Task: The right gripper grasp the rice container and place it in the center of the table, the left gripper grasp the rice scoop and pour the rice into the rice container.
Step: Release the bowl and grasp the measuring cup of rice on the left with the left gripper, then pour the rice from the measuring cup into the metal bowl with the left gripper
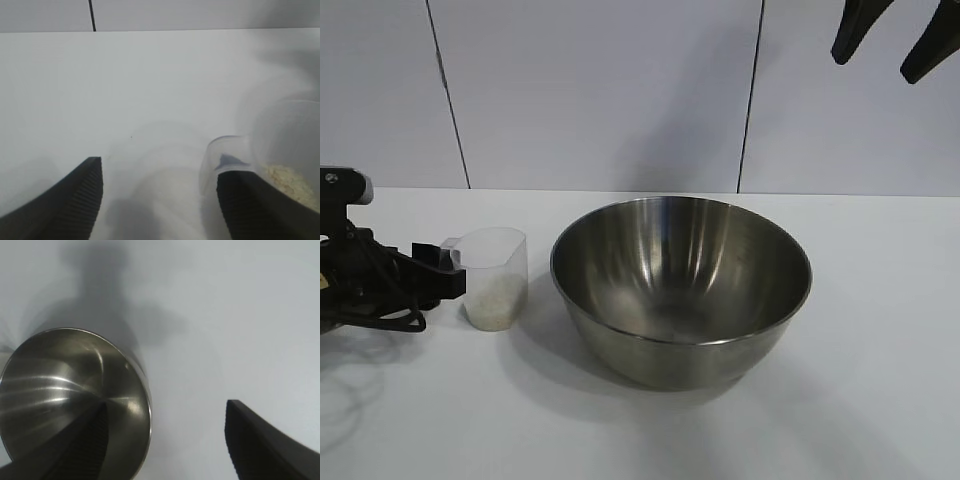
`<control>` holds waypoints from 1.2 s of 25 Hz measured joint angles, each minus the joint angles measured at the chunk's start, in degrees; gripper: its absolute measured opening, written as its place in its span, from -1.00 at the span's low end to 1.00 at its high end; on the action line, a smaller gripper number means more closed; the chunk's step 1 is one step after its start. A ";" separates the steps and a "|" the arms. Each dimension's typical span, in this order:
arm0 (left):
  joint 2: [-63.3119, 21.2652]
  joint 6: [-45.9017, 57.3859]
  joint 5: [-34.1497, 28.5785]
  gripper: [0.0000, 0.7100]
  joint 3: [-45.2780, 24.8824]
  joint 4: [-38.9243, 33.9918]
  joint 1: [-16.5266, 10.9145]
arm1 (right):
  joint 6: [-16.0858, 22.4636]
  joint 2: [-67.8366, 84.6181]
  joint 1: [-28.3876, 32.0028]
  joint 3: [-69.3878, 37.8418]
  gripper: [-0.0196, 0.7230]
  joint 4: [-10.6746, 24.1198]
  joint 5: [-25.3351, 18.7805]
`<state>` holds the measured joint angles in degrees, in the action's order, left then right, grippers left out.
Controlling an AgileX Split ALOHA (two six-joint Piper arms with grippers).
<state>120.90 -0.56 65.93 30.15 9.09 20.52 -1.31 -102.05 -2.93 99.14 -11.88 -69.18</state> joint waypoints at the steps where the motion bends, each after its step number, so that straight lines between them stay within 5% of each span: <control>1: 0.00 0.02 0.00 0.22 0.00 -0.36 0.00 | 0.00 0.00 0.00 0.00 0.30 0.00 0.05; 5: 0.00 0.02 0.00 -0.66 0.00 -2.83 0.00 | 0.00 0.00 0.00 0.00 0.30 0.00 0.12; 8: 0.00 0.02 0.00 -0.91 0.00 -3.40 0.00 | 0.00 0.00 0.00 0.00 0.30 0.00 0.12; 30: -2.70 3.43 -0.43 -0.97 0.00 -5.31 0.00 | 0.00 0.00 0.00 0.00 0.30 0.00 1.03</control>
<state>118.20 2.88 65.50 30.15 3.78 20.52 -1.31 -102.05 -2.93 99.14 -11.88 -68.15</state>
